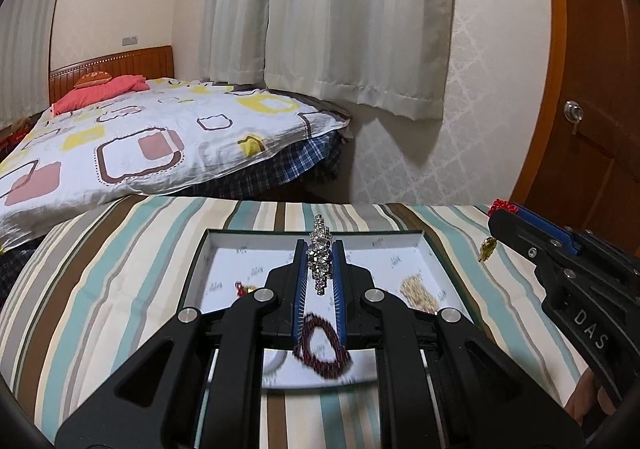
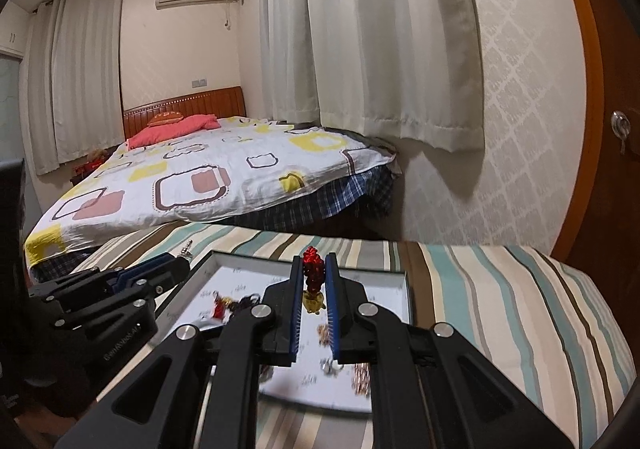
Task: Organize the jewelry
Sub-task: 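Carry the silver brooch and red-flower pendant into the box, opening both tools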
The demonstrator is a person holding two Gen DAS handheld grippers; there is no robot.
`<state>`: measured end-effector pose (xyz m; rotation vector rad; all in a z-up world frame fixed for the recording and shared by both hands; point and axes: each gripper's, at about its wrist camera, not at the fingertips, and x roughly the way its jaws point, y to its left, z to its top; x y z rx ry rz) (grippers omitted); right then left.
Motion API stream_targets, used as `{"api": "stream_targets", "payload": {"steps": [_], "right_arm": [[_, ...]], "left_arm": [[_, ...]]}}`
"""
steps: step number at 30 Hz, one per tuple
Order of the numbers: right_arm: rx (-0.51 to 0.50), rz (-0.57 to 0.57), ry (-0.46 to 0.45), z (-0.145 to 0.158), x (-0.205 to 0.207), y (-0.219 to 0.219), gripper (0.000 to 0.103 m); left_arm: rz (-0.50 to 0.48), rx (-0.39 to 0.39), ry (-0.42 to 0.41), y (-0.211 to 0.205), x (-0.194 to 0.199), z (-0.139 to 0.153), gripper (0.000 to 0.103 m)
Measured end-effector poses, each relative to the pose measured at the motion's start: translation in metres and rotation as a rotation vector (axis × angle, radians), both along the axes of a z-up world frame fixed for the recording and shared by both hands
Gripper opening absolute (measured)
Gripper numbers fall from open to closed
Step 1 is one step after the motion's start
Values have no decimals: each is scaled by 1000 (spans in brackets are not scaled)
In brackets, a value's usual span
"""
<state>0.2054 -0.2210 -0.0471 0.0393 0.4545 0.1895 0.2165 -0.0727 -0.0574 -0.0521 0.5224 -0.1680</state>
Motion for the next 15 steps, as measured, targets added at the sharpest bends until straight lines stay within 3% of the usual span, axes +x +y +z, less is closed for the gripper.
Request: {"api": "stream_targets", "payload": {"steps": [8,15], "right_arm": [[-8,0,18,-23,40,4,11],[7,-13,95,-61,79,1,11]], "left_arm": [[15,29,39,-9,52,-23,12],[25,49,127,-17,93,-60,12]]}}
